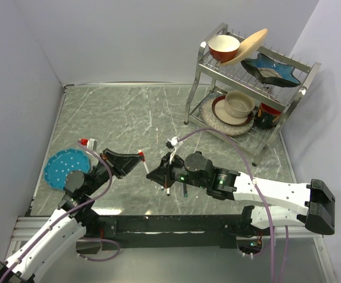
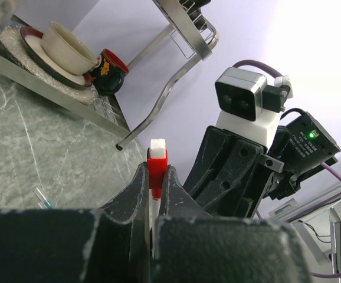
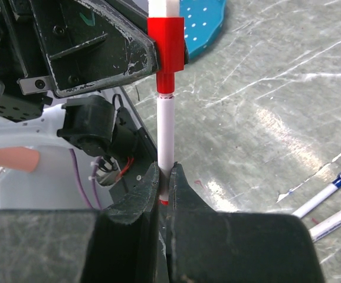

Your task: Insert the pens into the pen caps

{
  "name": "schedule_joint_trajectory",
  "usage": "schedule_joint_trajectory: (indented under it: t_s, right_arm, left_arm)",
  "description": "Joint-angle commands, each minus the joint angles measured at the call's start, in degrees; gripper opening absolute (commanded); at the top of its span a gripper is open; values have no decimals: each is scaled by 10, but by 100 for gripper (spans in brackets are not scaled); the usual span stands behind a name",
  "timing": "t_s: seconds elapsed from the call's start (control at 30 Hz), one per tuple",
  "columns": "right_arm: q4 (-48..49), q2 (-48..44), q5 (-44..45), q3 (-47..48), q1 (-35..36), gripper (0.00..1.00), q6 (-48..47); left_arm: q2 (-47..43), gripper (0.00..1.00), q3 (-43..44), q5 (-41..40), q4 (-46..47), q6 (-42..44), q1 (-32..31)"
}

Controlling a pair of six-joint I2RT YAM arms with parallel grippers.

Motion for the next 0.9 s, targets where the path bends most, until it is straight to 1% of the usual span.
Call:
schedule_joint_trajectory:
  t_s: [0.0,0.03,0.1,0.3,0.4,0.5,0.57,0.73,0.87]
  right_arm:
    - [117,-9,34,29,-21,0,-32]
    - [120,-11,29,25,-20,0,-34]
    - [124,-11,17,20,-20,0,-35]
    - [117,-15,10,8,-20,0,-36]
    - [118,-19,6,5,-19,0,-36]
    - [113,-20,6,6,-14,0,-37]
    - [112,-21,6,5,-13,0,-37]
    - [108,-21,-12,4,-11,0,-38]
    - [108,-25,-21,0,-11,0,-37]
  left_arm:
    - [6,4,18,71,-44,14,-7]
    - [6,10,22,71,-47,12,-7]
    - [5,14,32,69,-51,11,-7]
    - [1,24,63,52,-68,13,-7]
    - [7,32,81,47,-84,22,-7]
    - [15,38,99,44,-91,34,-7]
    - [23,40,116,41,-108,47,-7]
    - [40,51,148,22,-152,83,-7]
    - [52,56,181,-13,-182,104,-7]
